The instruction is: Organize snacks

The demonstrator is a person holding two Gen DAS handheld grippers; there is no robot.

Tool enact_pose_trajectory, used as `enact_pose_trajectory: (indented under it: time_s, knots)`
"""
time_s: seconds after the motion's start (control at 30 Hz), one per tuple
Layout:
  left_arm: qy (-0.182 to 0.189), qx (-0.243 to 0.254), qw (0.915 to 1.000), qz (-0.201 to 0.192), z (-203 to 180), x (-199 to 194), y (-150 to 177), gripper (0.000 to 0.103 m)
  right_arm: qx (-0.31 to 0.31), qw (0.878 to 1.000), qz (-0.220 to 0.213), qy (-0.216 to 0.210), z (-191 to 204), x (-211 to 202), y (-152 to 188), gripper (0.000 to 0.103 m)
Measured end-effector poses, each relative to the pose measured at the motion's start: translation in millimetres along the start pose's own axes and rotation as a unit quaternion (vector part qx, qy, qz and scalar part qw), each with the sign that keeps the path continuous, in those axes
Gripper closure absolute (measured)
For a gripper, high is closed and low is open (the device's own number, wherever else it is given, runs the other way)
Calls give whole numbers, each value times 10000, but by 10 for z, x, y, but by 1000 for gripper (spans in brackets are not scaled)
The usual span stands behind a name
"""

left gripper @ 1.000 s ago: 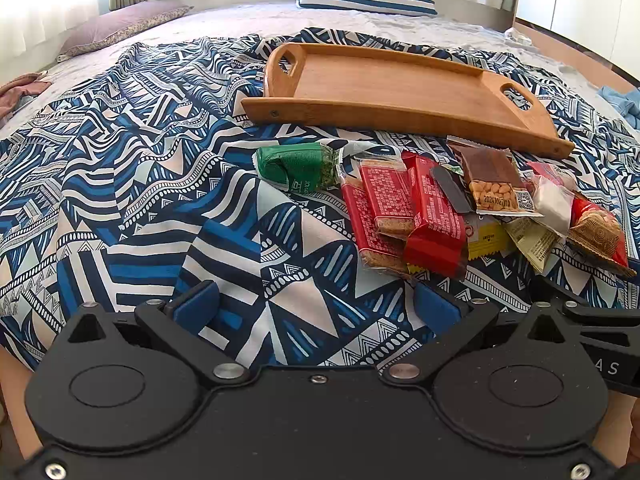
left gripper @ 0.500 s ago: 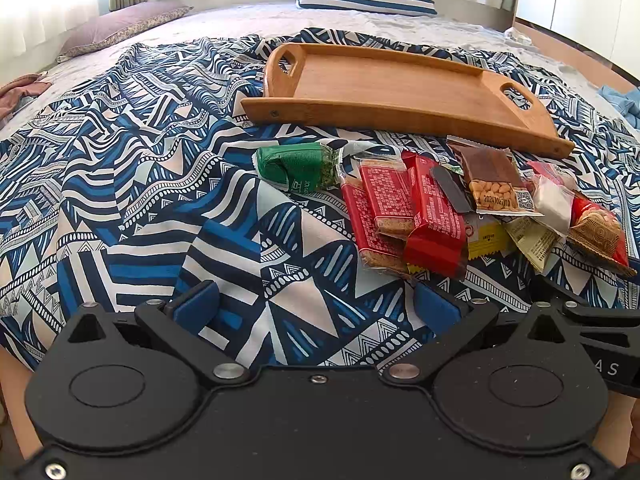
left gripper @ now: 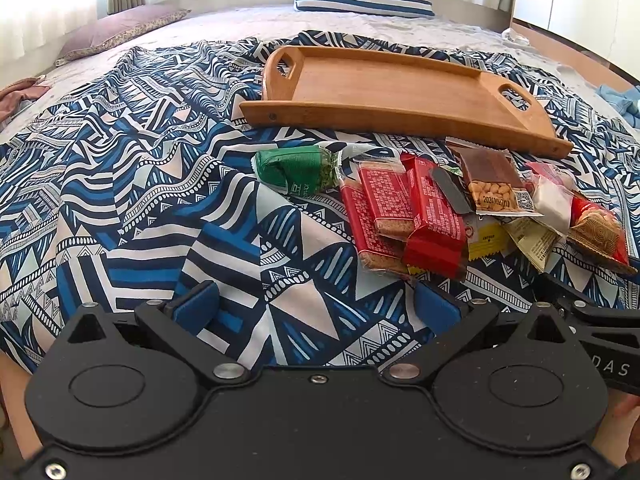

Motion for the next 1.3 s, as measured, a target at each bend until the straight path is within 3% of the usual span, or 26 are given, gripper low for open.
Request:
enact_pose_trajectory:
  time_s: [0.4,0.6,0.93,1.13,1.3]
  knots:
    - [109,120,9996,-251,6,-21,57,0,-54,9999,-127,-31,10,-1,29,0]
    - [10,119,9992,-380,-27,-39,87,0,70,9981,-586,-145,-37,-63,141,0]
    - [180,-295,9989,-328,43,-133,-35,0,-28,9982,-594,-128,-16,-101,133,0]
    - [304,-358,9958,-785,17,-357,-153,2,193,9976,-598,-303,-101,-208,104,0]
    - [407,-20,9921,-1187,-145,-491,-240,13,715,9932,-856,-338,-302,-341,20,0]
Point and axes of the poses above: each gripper's, at about its wrist camera, not at the fingertips, and x roughly the way its jaws point, z to its left, y to its underside, the point moved 3 cm from there along x, roughly the way its jaws point, and after that the axes turned 5 degrees about -z, right-handed, at the moved point
